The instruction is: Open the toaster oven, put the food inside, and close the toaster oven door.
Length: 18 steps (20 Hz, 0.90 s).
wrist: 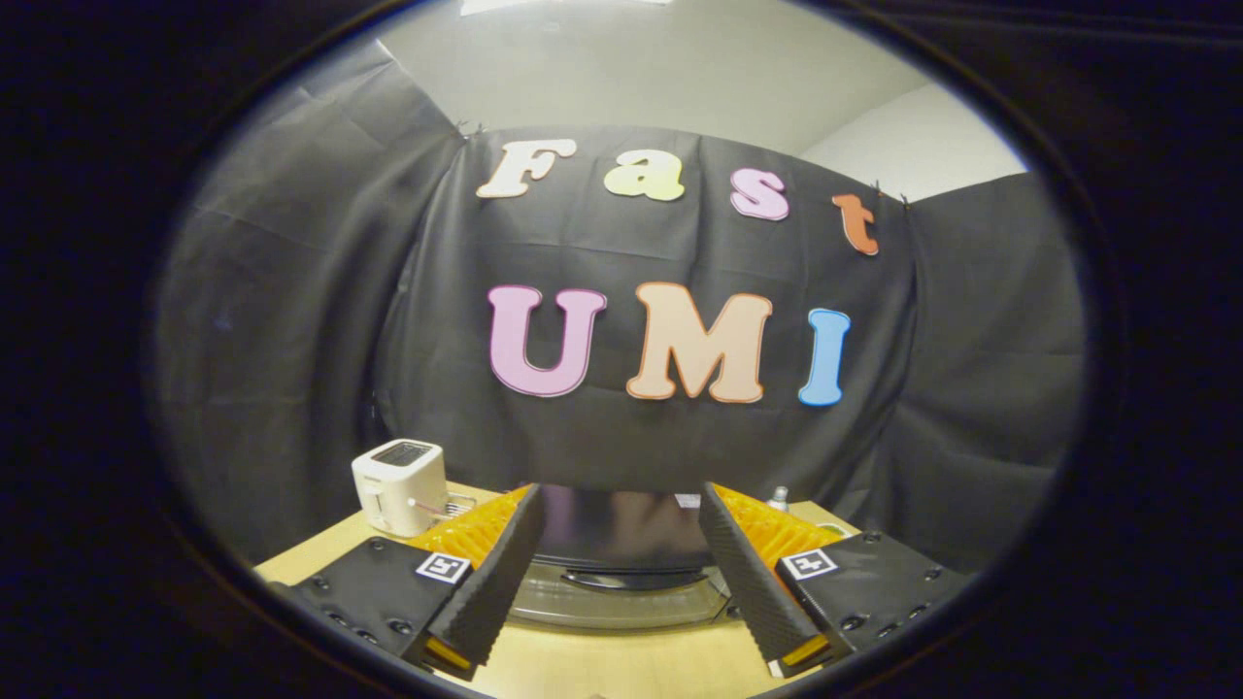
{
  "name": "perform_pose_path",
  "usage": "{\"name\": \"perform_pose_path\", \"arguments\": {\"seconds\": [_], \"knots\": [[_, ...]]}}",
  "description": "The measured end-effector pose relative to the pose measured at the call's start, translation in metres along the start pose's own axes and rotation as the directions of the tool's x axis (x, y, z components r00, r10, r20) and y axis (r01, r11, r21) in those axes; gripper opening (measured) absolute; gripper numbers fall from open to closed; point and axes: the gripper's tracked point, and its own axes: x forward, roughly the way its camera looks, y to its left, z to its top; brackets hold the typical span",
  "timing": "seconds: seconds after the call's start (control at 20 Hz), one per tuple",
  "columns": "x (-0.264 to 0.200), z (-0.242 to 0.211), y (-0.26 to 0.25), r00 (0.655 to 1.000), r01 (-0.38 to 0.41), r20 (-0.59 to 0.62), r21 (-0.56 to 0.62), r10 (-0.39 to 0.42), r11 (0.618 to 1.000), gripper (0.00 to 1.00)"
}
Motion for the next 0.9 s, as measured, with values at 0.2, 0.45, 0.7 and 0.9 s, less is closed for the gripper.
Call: {"name": "perform_pose_path", "arguments": {"seconds": [0.2,0.45,0.7,0.9], "knots": [[0.017,-0.036,-0.018,1.000,0.007,-0.026,0.026,-0.007,1.000,1.00],[0.052,-0.087,-0.024,0.995,-0.011,-0.094,0.011,0.012,1.000,1.00],[0.093,-0.106,-0.008,0.992,-0.087,-0.079,0.091,0.094,0.992,1.00],[0.111,-0.122,-0.001,0.988,-0.117,-0.089,0.115,0.127,0.986,1.00]]}}
